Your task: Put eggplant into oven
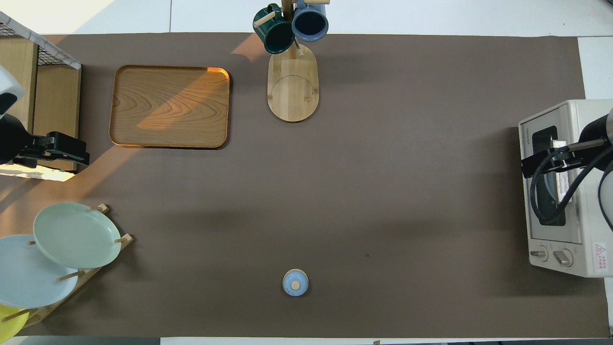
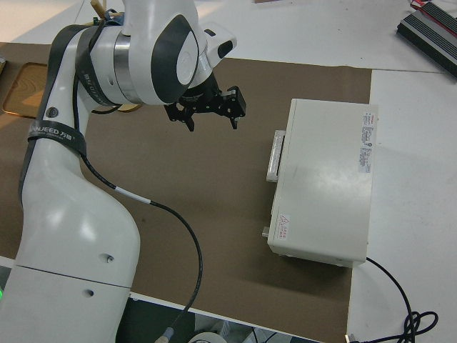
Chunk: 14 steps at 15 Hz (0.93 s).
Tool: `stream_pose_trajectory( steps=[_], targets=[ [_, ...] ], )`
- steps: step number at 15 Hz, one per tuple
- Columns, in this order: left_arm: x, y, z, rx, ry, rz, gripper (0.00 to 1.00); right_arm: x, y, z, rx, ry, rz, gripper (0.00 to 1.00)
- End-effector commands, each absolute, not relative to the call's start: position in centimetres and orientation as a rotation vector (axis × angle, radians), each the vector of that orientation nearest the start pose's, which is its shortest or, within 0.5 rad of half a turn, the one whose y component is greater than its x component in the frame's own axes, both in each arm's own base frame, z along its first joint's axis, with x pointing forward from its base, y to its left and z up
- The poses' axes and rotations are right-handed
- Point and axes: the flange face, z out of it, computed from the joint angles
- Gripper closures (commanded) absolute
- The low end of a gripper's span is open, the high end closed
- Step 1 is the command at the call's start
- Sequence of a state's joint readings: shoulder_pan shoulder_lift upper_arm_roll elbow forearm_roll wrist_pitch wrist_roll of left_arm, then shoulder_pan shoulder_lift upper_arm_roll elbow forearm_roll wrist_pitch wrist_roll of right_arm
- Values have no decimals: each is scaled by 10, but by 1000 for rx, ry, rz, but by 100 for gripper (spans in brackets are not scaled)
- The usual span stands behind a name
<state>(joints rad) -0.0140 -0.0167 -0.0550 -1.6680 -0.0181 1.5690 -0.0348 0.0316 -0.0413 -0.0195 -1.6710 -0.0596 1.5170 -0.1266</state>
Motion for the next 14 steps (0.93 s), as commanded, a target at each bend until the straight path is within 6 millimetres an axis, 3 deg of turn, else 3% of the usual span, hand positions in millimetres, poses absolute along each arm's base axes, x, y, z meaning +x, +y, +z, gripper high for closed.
stream_pose_trajectory(
  steps=[1, 14],
  targets=[
    [540, -36, 593, -3133, 55, 130, 0, 537, -4, 599, -3187, -185, 149, 0],
    [540, -36, 593, -3133, 55, 130, 0, 539, -6, 599, -3141, -133, 141, 0]
  ],
)
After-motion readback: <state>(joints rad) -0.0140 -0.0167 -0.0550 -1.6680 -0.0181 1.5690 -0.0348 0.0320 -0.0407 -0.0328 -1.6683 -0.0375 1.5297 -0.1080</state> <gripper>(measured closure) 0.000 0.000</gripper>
